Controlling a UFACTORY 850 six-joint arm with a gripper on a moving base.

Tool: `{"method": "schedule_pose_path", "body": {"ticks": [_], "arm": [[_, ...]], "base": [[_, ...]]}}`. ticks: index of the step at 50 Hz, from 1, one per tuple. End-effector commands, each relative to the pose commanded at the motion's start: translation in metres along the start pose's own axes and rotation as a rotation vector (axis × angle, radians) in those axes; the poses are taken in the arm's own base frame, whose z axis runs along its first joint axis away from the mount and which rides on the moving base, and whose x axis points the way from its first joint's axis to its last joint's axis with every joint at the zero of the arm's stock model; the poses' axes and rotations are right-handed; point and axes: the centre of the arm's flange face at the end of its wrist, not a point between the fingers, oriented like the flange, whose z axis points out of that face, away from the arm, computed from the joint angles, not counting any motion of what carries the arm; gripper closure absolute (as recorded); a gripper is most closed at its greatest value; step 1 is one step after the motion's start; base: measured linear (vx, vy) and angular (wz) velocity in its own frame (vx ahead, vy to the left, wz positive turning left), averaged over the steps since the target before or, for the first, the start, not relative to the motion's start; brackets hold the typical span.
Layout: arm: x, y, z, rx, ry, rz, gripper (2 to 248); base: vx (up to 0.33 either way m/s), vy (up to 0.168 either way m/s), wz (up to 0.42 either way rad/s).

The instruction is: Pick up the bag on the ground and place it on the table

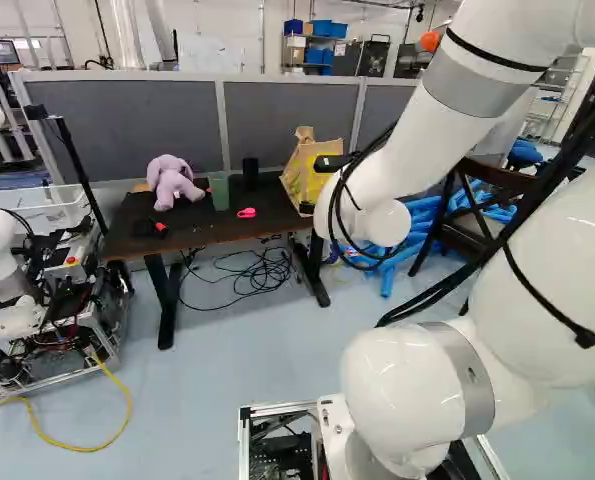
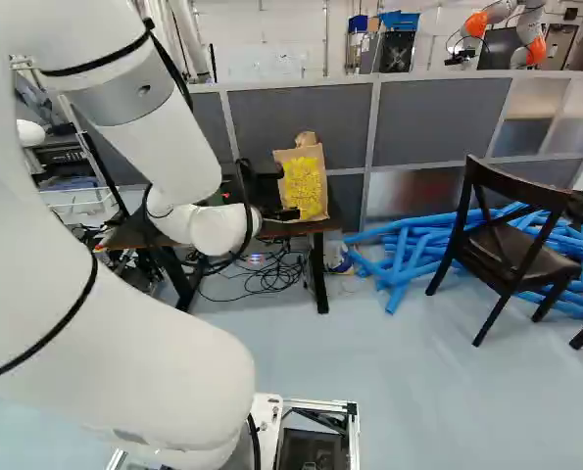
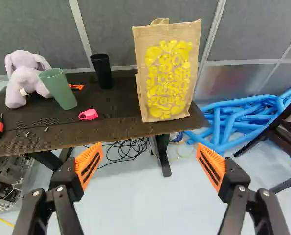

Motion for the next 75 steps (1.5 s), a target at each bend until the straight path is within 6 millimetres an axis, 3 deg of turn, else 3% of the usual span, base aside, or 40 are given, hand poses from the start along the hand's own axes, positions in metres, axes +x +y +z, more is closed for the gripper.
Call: {"method": "schedule_pose_path", "body": {"ticks": [35,75], "arm": [[-0.036,-0.002,-0.031,0.006,0.073,0.005,3],[-0.041,-0.002,-0.036,0.006,0.084,0.006,3]], "base": [[0.000,0.000,0.000],[0.000,0.000,0.000]]}}
